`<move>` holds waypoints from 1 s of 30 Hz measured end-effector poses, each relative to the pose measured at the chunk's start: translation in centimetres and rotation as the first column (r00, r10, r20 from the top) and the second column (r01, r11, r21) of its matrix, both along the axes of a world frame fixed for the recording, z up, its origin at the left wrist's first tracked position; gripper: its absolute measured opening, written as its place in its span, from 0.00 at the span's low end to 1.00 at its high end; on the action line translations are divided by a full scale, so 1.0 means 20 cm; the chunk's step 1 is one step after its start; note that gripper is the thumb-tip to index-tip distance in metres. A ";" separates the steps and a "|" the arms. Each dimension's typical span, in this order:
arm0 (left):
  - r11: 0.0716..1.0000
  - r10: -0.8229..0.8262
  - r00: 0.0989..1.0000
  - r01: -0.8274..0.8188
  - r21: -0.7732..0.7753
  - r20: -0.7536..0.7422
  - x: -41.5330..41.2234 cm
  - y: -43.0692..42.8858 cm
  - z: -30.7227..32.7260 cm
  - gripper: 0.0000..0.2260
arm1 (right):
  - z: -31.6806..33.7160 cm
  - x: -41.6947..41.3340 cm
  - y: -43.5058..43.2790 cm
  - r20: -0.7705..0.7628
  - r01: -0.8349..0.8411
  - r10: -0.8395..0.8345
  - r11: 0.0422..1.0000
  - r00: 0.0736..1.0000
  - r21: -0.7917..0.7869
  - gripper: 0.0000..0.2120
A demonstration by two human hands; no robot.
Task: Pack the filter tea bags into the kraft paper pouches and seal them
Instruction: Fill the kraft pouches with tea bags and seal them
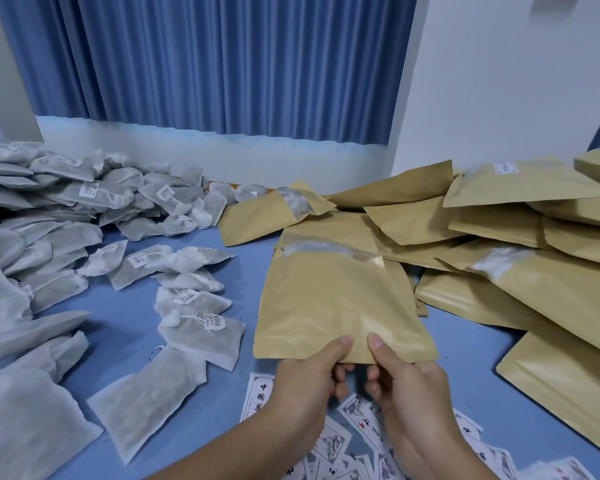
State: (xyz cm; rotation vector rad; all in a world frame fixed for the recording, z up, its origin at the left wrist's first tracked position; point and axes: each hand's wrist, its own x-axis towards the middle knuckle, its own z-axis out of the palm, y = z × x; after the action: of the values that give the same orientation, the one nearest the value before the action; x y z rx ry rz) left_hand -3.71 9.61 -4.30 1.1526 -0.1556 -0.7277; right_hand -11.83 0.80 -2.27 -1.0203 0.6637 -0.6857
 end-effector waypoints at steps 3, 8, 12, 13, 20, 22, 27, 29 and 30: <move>1.000 0.007 0.999 -0.005 -0.027 0.041 -0.02 0.00 0.02 0.15 | 0.02 0.01 0.03 0.058 -0.061 0.061 0.998 0.996 0.010 0.09; 0.978 0.173 0.983 -0.164 -0.127 0.063 0.04 0.02 0.02 0.14 | 0.06 -0.02 -0.04 0.094 0.096 -0.101 0.994 0.990 0.052 0.11; 0.986 0.144 0.979 -0.129 -0.107 0.143 0.07 0.04 0.01 0.15 | 0.05 -0.02 -0.04 0.068 0.060 -0.063 0.996 0.996 0.059 0.09; 0.991 0.109 0.981 -0.095 -0.096 0.157 0.06 0.04 0.01 0.14 | 0.04 -0.01 -0.02 0.052 0.003 -0.006 0.998 0.999 0.056 0.08; 1.000 -0.028 0.976 0.028 0.003 0.218 0.03 0.05 0.00 0.13 | 0.02 0.03 0.05 0.043 -0.097 0.092 0.987 0.995 0.129 0.06; 0.999 -0.037 0.973 0.037 0.006 0.229 0.03 0.05 0.01 0.13 | 0.02 0.03 0.06 0.045 -0.102 0.097 0.984 0.994 0.143 0.07; 0.999 -0.033 0.975 0.030 0.015 0.221 0.02 0.06 0.01 0.09 | 0.02 0.03 0.06 0.015 -0.088 0.088 0.994 0.996 0.071 0.06; 1.000 -0.018 0.976 0.018 0.005 0.217 0.03 0.05 0.01 0.09 | 0.02 0.03 0.06 0.001 -0.088 0.088 0.994 0.996 0.057 0.06; 1.000 -0.006 0.976 0.007 -0.003 0.218 0.03 0.05 0.01 0.09 | 0.03 0.02 0.06 0.004 -0.088 0.088 0.994 0.996 0.069 0.05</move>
State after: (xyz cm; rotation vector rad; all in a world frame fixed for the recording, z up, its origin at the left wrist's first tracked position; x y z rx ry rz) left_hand -3.21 10.61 -4.14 1.2274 -0.3451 -0.6055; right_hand -11.33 2.00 -1.76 -0.9797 0.6337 -0.5830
